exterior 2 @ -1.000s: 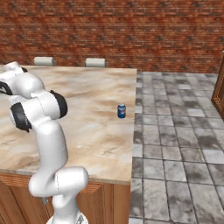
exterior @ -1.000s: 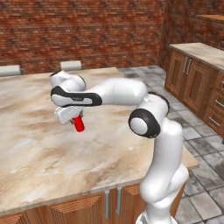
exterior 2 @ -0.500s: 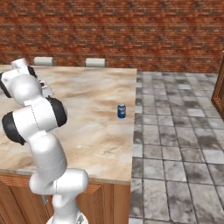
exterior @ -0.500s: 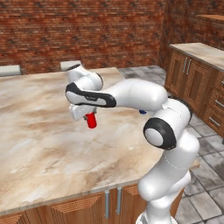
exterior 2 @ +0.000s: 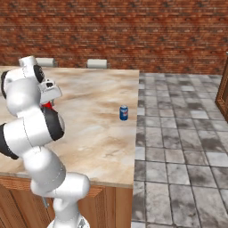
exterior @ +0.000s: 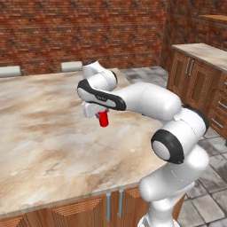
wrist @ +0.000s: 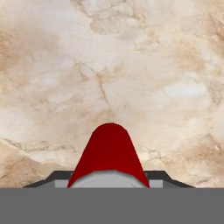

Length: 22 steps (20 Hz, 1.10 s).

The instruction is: Four empty soda cans are scattered around the kitchen. Gather all the cans and cluster them next to the stove for recycling.

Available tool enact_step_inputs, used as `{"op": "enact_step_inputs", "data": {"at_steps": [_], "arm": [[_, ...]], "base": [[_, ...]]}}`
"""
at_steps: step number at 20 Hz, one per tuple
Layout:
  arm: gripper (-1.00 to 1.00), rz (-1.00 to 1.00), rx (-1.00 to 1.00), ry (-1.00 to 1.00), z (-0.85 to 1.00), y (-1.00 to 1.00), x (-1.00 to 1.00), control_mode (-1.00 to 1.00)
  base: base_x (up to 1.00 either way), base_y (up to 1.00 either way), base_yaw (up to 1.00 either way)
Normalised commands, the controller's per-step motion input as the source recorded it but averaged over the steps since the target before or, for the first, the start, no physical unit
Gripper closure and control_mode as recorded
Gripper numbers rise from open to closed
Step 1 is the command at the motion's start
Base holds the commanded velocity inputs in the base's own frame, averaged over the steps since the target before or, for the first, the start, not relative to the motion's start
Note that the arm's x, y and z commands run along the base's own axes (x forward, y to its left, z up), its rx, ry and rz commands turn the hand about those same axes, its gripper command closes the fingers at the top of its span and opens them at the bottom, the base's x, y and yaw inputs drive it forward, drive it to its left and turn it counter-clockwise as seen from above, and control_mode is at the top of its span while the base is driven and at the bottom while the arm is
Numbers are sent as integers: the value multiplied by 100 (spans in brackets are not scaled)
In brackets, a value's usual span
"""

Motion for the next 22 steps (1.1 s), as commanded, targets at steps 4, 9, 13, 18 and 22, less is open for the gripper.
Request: {"op": "enact_step_inputs", "data": {"at_steps": [4,9,13,18,22], "arm": [[100,-13,0,0,19,-39,-1,-100],[100,-12,2,0,23,-39,-3,-100],[100,-11,6,-2,28,-36,-9,-100],[100,-9,9,-4,24,-29,-9,-100],[100,-4,3,-7,5,-22,-13,-100]], "base": [[0,0,0],[0,0,0],[0,0,0],[0,0,0],[0,0,0]]}}
